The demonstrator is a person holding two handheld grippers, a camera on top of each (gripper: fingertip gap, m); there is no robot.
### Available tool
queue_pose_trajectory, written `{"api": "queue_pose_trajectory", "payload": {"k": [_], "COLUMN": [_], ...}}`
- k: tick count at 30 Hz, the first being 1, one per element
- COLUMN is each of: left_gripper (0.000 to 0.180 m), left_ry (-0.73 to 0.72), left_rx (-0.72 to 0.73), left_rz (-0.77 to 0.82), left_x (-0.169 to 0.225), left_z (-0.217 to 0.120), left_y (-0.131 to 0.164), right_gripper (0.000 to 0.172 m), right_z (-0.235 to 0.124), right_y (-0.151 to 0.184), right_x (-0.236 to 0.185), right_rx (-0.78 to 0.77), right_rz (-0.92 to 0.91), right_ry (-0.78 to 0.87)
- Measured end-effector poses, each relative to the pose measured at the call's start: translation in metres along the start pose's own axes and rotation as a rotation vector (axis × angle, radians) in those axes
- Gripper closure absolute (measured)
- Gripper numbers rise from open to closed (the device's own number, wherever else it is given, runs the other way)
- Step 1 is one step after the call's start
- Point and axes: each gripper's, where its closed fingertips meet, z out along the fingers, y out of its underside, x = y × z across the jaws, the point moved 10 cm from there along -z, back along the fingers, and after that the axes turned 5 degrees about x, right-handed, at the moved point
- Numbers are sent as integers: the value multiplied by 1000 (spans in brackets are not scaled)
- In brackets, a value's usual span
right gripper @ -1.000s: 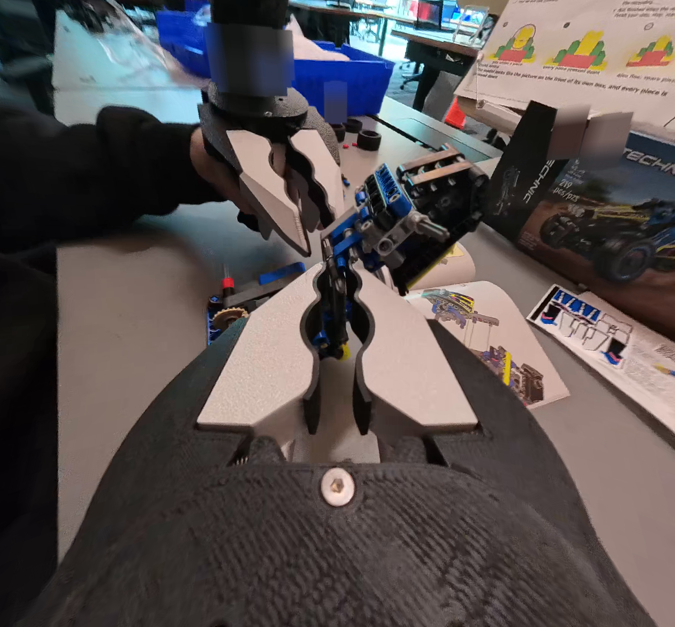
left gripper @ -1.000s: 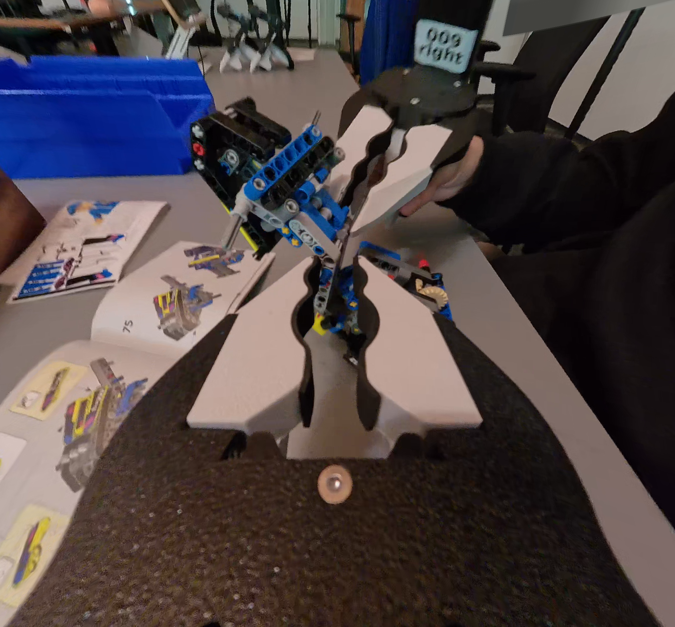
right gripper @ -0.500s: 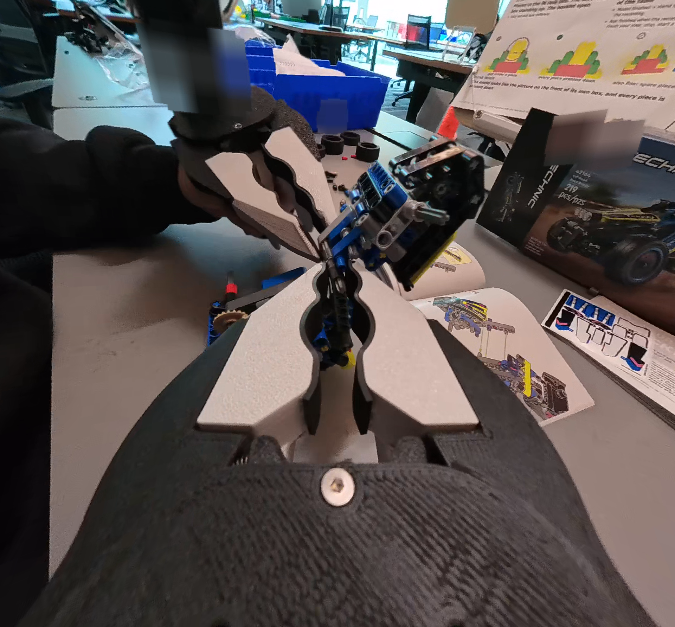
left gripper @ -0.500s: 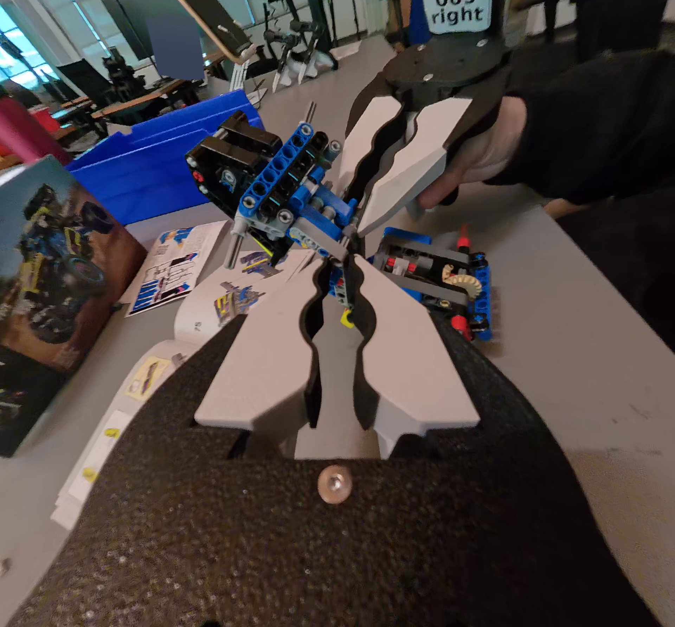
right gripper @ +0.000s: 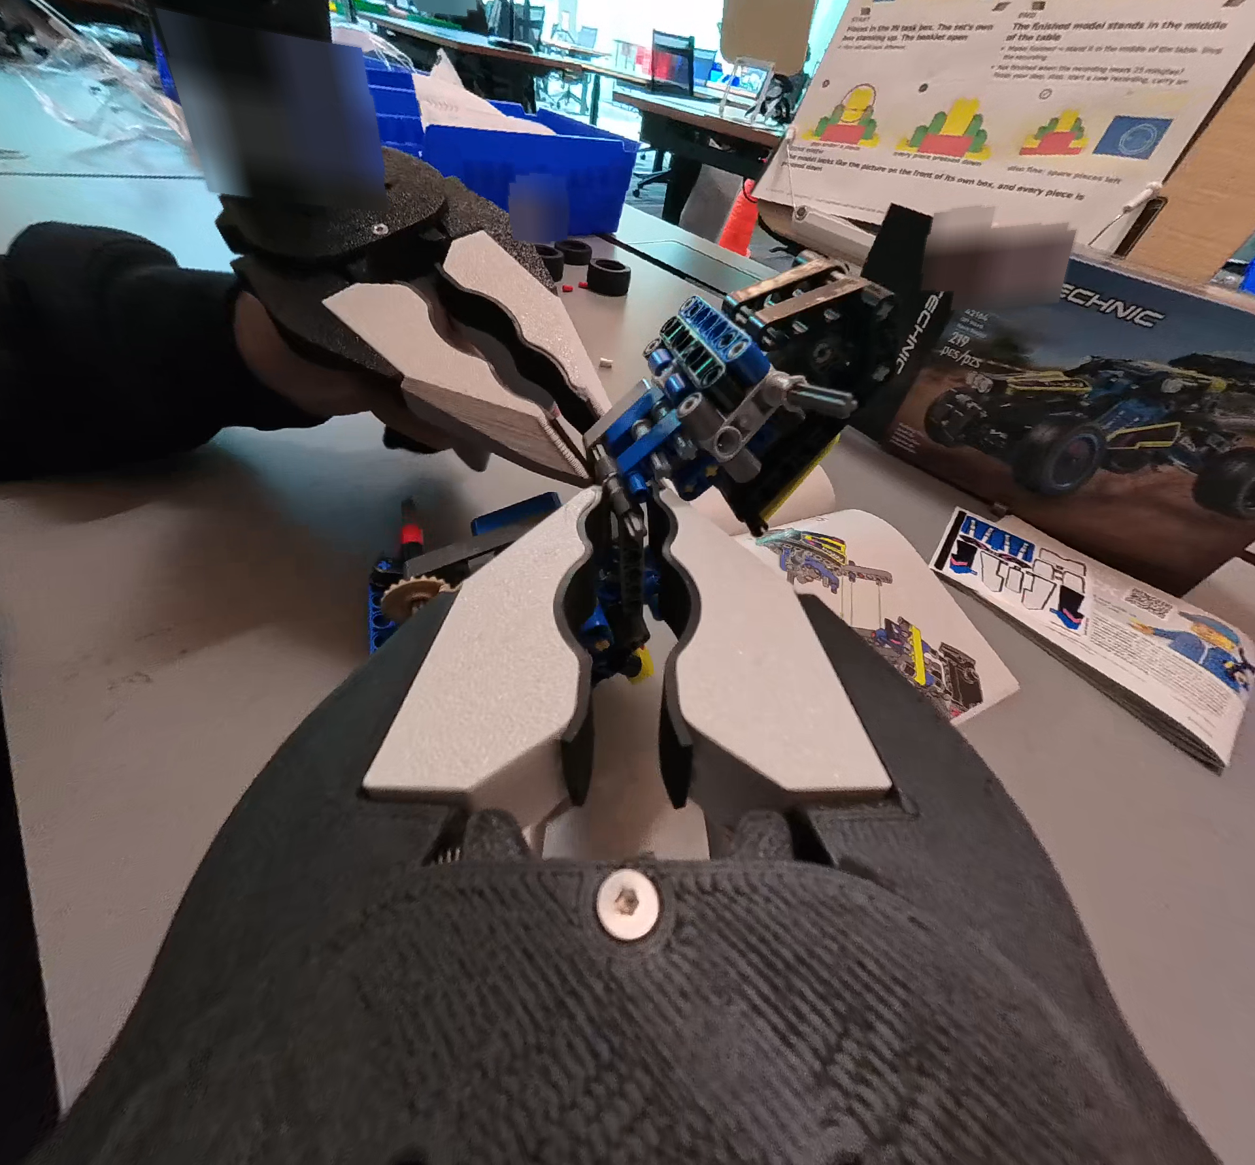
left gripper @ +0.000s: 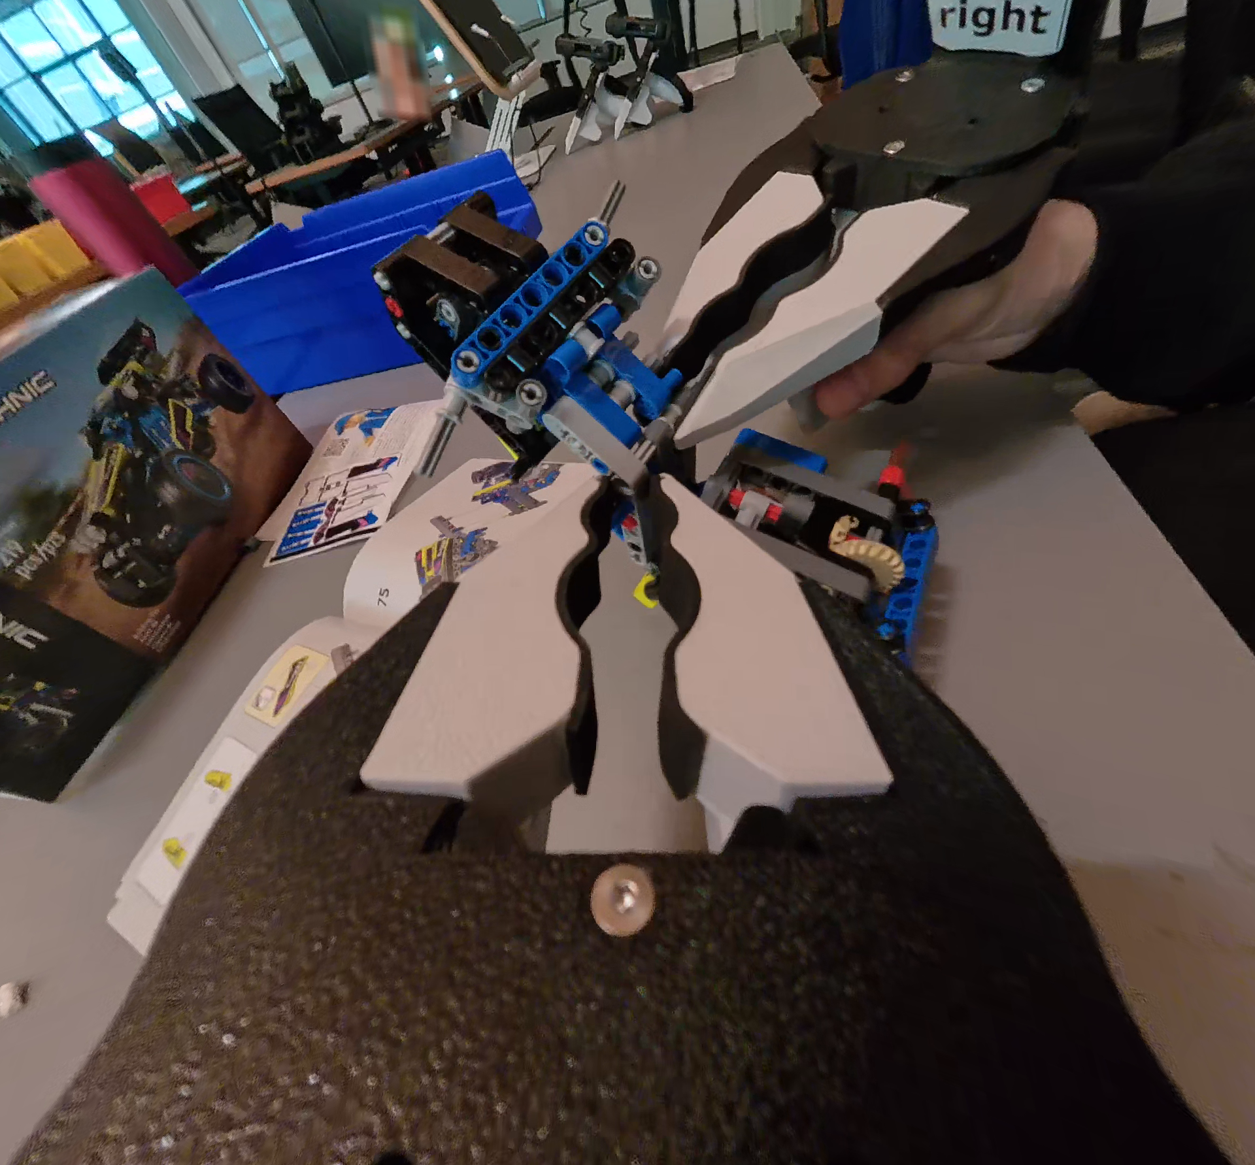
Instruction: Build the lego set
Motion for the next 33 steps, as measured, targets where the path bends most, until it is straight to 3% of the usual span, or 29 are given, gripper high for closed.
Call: {"api": "queue_pose_trajectory", "payload": {"k": [4,6,10,19,26,30,33], "left_gripper": [174,173,174,173,173,169,145], "left_ry": [-4,-3,3,-75,-112,-98,-55], "left_rx": [14,21,49,-12,-29,-27,-21], "left_rz": [26,32,71,52,188,91,-31], "left_x": [-1,-1,-1,-2,2,2,5], "left_z": [1,1,2,6,4,3,6], "left_y": [2,2,2,0,-3,-5,-5], "right_gripper": [163,158,164,166,166,166,166], "right_z": [-6,-7,-3,3,6,8,9], "right_y": [4,5,8,8,4,6,7], "right_x": [3,2,5,1,-5,-11,-14], "right_rx": [-59,-37,9,-6,-22,12,9], "right_rz": [-13,8,32,-96,-178,-228,-257], "right_ry": [-7,-28,-22,63,108,157,204]}}
